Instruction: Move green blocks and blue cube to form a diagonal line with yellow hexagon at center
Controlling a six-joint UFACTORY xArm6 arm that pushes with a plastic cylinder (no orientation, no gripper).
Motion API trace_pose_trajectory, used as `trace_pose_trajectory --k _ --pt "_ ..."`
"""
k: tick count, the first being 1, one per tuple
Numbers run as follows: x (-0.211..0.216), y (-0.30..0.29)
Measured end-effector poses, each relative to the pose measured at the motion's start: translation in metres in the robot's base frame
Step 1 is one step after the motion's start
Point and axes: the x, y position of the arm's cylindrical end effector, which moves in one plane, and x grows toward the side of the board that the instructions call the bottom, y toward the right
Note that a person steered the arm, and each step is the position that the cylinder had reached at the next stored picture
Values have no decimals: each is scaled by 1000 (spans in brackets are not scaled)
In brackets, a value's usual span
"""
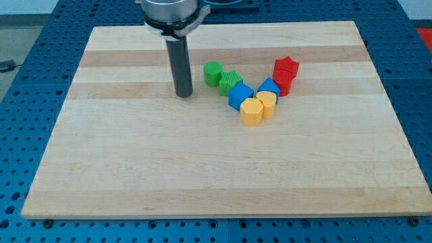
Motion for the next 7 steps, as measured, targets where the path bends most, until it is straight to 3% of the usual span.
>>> trace_pose_trajectory --k 1,5,7 --pt "-20 6" --pt "-26 53" --pt "-8 17"
